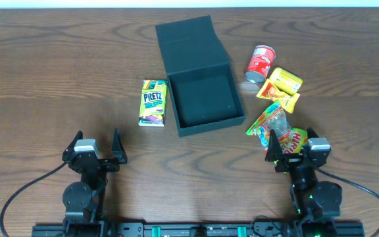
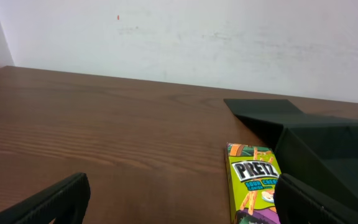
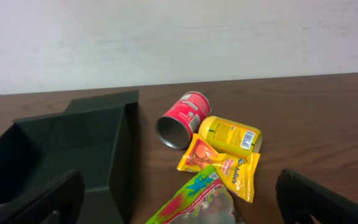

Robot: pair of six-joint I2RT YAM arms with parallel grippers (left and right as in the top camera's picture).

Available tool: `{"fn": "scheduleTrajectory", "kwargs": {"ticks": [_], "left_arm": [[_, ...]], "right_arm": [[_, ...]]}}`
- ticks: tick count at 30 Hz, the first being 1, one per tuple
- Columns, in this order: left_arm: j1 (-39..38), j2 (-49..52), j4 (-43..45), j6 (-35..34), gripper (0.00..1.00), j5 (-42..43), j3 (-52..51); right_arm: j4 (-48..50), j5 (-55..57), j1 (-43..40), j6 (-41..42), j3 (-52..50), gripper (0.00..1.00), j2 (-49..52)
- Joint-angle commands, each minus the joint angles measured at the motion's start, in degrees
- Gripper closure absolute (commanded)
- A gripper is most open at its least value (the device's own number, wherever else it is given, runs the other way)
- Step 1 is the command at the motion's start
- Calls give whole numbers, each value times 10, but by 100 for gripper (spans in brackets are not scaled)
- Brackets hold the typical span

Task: Pack container

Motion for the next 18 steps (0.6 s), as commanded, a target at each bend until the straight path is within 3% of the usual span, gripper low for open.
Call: {"fn": "scheduleTrajectory", "kwargs": {"ticks": [1,18], "left_arm": [[3,-3,-32,12,5,-3,-8],[3,-3,-32,12,4,-3,-8]], "right_arm": [[-3,2,-3,4,-1,1,-5],[0,2,-3,4,-1,1,-4]]}}
